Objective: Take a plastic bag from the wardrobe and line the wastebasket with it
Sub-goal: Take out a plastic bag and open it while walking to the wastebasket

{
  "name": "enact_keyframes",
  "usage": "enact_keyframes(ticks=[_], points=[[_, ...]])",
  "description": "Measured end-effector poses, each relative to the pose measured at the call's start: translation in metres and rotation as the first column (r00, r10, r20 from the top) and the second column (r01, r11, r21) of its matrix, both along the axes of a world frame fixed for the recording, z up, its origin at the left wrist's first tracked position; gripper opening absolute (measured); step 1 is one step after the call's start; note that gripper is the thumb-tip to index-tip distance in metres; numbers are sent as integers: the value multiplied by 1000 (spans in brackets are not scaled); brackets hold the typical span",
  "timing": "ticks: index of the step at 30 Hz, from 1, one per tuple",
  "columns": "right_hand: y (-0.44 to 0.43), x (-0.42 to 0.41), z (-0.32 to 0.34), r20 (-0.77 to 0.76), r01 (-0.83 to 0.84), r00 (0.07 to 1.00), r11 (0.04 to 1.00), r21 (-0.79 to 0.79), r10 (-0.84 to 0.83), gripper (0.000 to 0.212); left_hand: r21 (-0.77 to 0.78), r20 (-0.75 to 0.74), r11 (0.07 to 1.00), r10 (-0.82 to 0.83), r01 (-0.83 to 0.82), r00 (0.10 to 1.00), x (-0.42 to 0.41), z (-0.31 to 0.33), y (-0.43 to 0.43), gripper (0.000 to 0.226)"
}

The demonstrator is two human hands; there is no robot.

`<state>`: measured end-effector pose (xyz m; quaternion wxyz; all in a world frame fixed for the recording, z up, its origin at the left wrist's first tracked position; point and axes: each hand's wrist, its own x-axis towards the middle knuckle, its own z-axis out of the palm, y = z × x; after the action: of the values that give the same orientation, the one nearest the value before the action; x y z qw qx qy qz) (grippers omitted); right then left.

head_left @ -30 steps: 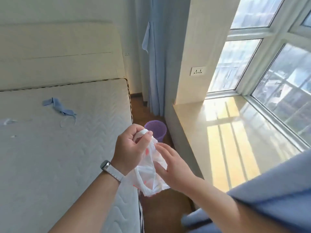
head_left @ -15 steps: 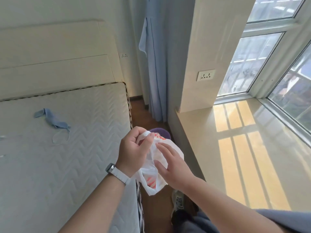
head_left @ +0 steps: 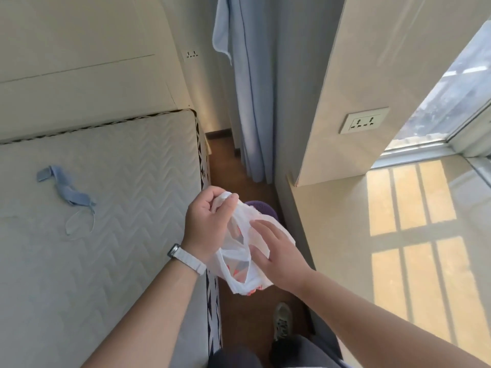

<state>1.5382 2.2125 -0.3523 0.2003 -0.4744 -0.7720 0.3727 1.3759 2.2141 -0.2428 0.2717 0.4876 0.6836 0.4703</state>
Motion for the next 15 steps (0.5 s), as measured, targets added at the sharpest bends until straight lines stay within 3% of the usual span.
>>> enact_keyframes(ticks=[8, 15], points=[[82, -21, -35, 37, 58, 998, 996, -67, -55, 50, -86, 51, 996, -11, 15, 999, -21, -47, 86, 14], [139, -47, -100, 127, 153, 982, 982, -109, -139, 56, -177, 121, 977, -98, 118, 988, -50, -135, 156, 12]])
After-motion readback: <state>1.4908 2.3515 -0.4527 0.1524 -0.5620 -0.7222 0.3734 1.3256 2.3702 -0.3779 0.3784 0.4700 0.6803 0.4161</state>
